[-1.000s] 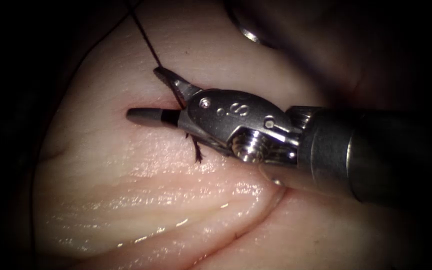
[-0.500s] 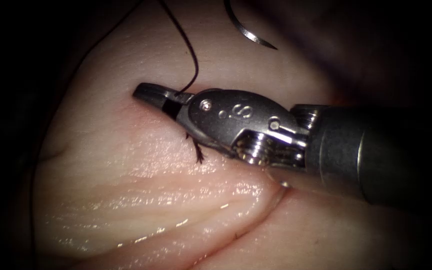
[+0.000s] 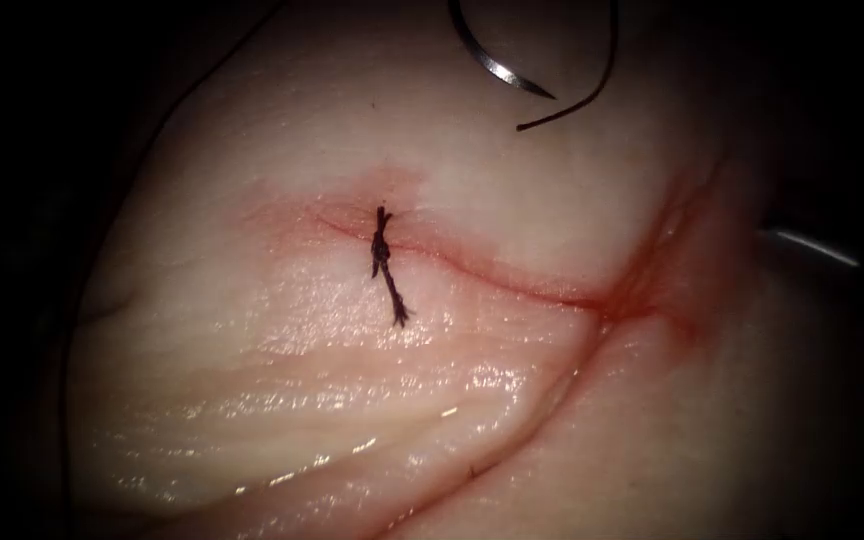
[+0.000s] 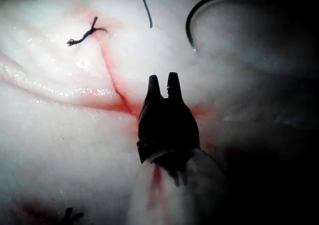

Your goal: Wound Closure

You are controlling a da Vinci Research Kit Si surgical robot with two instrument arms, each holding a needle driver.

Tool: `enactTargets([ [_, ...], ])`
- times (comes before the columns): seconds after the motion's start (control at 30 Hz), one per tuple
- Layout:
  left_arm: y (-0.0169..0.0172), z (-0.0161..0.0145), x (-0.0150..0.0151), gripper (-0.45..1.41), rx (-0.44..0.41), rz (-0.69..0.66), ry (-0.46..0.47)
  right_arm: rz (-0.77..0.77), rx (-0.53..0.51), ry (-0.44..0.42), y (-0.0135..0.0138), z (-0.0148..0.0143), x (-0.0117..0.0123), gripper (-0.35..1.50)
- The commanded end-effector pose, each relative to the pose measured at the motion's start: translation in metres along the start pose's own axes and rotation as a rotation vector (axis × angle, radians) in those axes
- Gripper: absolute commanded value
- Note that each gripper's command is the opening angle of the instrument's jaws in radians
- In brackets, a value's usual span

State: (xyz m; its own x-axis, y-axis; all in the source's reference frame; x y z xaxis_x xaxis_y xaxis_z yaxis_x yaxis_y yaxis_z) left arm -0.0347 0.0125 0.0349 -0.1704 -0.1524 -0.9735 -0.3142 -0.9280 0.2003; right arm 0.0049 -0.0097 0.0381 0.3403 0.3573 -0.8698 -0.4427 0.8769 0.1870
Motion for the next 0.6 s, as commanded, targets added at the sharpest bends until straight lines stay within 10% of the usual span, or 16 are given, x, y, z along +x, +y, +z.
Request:
enactTargets([
  [0.03, 0.0002, 0.0017, -0.0008, -0.45, -0.009, 0.030, -0.011, -0.045, -0.015, -0.015, 0.0014, -0.0013, -0.0007, -0.35],
  [0.37, 0.0037, 0.0090, -0.0072, -0.45, -0.132, 0.232, -0.115, -0.257, -0.052, -0.131, 0.0039, -0.0050, -0.0016, -0.35],
  [0.47, 0.0047, 0.0102, -0.0092, 0.44, -0.176, 0.254, -0.138, -0.266, -0.049, -0.129, 0.0041, -0.0050, -0.0015, -0.35],
  [0.6, 0.0063, 0.0102, -0.0108, 1.03, -0.181, 0.152, -0.158, -0.285, -0.044, -0.125, 0.0043, -0.0046, -0.0012, -0.20],
])
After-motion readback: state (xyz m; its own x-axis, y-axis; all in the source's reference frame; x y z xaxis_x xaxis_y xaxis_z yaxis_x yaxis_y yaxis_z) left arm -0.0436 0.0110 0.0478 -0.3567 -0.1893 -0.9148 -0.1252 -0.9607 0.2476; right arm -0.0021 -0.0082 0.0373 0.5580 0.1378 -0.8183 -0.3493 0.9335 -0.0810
